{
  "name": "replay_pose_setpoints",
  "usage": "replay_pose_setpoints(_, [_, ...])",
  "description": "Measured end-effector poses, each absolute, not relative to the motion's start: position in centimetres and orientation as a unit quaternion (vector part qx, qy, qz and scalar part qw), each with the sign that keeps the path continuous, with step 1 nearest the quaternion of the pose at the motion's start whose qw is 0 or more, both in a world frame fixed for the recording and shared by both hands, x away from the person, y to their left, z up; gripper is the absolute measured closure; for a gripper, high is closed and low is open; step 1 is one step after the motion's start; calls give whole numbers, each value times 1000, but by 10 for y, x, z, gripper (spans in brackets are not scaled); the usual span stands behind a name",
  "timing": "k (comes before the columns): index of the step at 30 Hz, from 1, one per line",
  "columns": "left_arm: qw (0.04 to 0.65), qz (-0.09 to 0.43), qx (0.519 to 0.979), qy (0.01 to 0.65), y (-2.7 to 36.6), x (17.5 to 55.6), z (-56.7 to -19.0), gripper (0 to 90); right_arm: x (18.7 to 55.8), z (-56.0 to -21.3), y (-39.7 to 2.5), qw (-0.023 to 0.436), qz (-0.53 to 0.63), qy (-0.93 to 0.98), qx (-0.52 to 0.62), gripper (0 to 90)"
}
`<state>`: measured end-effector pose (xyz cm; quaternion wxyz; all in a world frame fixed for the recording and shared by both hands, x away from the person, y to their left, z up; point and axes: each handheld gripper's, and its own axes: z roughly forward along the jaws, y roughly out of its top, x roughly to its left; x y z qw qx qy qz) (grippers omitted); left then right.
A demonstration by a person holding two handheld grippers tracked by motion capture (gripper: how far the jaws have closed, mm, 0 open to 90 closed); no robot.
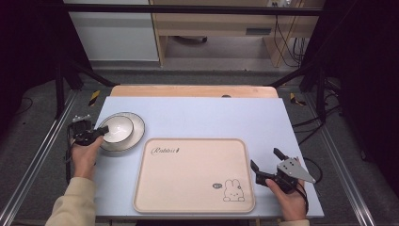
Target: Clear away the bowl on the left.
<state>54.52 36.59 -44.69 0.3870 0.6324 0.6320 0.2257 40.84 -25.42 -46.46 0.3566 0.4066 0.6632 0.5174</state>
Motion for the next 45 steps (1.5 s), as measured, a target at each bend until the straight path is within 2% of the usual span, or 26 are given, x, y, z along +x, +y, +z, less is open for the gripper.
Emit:
replay_pose_setpoints(8, [413,227,622,625,367,538,-437,821,409,-464,-253,358,518,663,405,56])
replay_pose_setpoints(28, [445,208,634,597,354,524,-421,821,408,-463,-253,357,527,661,398,49])
replay_pose_setpoints(45, [447,198,666,564,327,515,-414,821,407,-461,-255,362,531,654,398,48])
